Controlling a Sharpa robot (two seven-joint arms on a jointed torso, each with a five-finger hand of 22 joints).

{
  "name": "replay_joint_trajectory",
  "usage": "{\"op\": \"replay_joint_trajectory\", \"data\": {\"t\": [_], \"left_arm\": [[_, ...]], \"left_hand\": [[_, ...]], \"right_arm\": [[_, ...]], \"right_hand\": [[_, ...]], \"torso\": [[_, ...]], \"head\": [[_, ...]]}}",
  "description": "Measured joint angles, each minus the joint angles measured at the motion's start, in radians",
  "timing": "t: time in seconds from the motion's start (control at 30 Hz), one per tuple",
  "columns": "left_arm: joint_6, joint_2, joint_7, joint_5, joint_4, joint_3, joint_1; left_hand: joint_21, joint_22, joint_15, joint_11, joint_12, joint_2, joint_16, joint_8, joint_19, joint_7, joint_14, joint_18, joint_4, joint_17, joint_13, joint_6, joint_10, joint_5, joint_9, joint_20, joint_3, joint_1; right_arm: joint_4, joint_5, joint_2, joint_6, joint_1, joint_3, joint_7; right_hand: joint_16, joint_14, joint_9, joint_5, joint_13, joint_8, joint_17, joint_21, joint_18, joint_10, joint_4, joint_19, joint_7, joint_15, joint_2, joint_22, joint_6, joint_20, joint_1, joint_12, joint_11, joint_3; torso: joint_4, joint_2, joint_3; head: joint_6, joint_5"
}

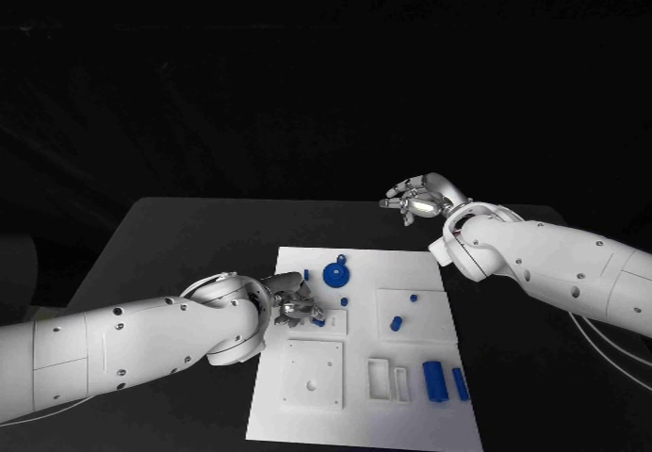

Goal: Assemble the parts on the task board

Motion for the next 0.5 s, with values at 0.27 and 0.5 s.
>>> {"op": "replay_joint_trajectory", "data": {"t": [0.27,0.5], "left_arm": [[-0.006,-0.003,0.001,-0.013,0.003,0.000,-0.003],[-0.012,-0.005,0.003,-0.016,0.005,-0.001,-0.004]], "left_hand": [[0.004,0.000,0.001,0.000,0.004,0.013,0.000,0.000,-0.003,0.000,0.001,0.000,0.002,-0.003,-0.002,0.000,0.000,0.009,0.078,-0.002,-0.002,-0.012],[0.004,0.000,0.001,0.000,0.008,0.013,0.004,-0.002,-0.003,0.000,0.001,-0.002,-0.002,-0.004,-0.004,0.000,0.000,0.009,0.091,-0.002,0.002,-0.012]], "right_arm": [[-0.001,0.000,0.002,0.000,0.000,0.000,0.000],[-0.002,0.000,0.001,0.000,0.000,0.000,0.000]], "right_hand": [[0.000,0.000,0.000,0.004,-0.001,0.000,0.001,0.000,0.000,0.000,0.000,0.000,0.000,0.000,0.000,0.000,0.001,0.000,0.000,0.000,0.001,0.000],[0.000,0.000,0.000,0.004,-0.002,0.000,0.001,0.000,0.000,-0.001,0.001,0.000,0.000,0.000,0.000,0.000,0.002,0.000,0.000,0.000,0.000,-0.001]], "torso": [[0.0001,0.000,0.0000],[-0.0001,0.000,0.0002]], "head": [[0.001,0.000],[0.002,0.000]]}}
